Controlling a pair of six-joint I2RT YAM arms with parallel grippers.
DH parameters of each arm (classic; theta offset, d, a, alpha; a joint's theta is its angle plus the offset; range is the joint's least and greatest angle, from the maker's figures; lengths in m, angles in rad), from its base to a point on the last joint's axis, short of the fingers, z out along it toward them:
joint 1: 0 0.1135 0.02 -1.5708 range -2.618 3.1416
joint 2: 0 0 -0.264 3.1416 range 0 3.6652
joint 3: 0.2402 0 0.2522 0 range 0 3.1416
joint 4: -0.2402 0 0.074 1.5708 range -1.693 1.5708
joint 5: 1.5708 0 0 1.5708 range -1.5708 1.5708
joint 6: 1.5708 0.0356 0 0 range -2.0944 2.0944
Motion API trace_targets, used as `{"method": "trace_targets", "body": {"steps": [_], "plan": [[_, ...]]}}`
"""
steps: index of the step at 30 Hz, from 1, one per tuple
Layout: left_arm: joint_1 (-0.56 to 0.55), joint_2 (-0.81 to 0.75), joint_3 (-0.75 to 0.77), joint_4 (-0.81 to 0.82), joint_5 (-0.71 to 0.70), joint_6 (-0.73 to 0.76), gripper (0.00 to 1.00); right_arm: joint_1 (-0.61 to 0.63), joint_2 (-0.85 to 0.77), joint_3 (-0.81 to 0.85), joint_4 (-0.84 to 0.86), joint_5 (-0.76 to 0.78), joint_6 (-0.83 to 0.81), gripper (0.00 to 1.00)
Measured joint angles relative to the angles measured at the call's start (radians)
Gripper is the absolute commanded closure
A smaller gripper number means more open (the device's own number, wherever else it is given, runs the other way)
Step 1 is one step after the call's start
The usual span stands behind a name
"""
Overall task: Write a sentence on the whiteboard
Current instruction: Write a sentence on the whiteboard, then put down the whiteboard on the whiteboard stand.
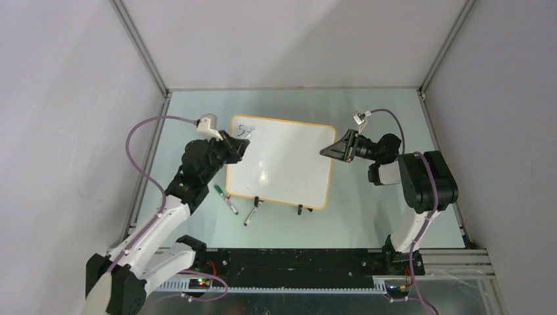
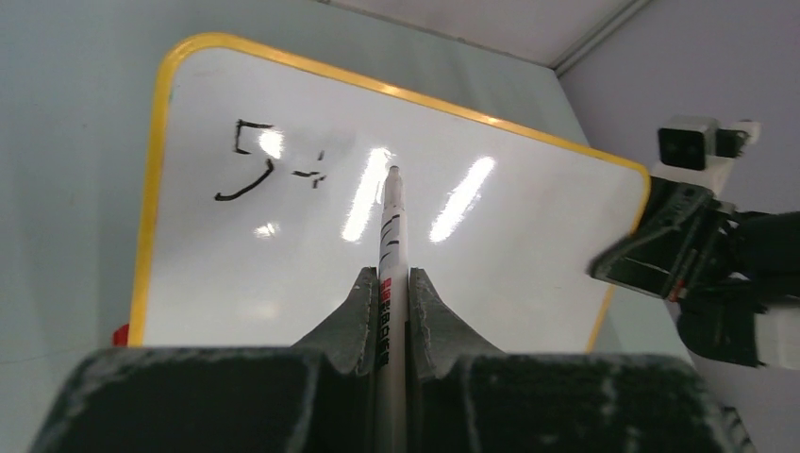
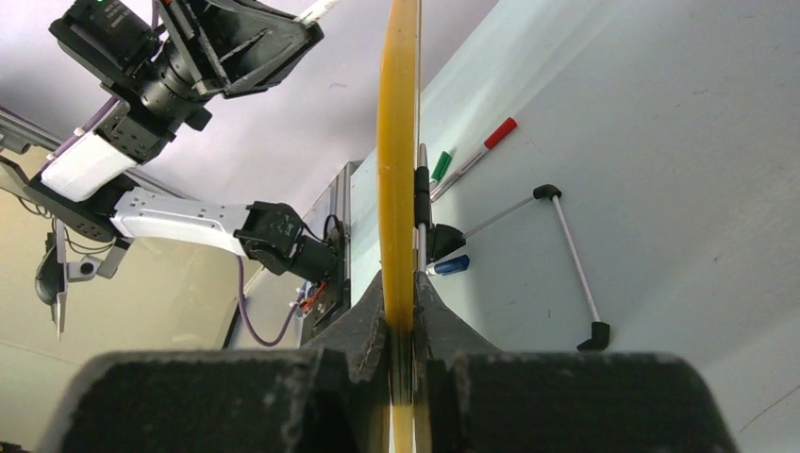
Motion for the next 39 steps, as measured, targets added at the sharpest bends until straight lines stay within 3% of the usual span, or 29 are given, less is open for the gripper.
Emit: {"method": "trace_targets", "body": {"steps": [10, 20, 30, 39], "plan": [[-0.010, -0.115, 0.085, -0.147, 0.010, -0.027, 1.00, -0.015, 0.002, 0.061, -0.020, -0.042, 0.004, 1.00], [-0.010, -0.223, 0.088, -0.259, 0.002, -0.032, 1.00, -0.059, 0.082, 0.235, -0.012, -0.133, 0.016, 1.00], [-0.010, -0.298, 0.035, -0.294, 0.003, -0.051, 1.00, -0.043, 0.093, 0.104, -0.001, -0.072, -0.050, 1.00], [-0.010, -0.307, -0.010, -0.299, 0.011, -0.061, 1.00, -0.043, 0.120, 0.097, 0.014, -0.050, -0.097, 1.00]]}}
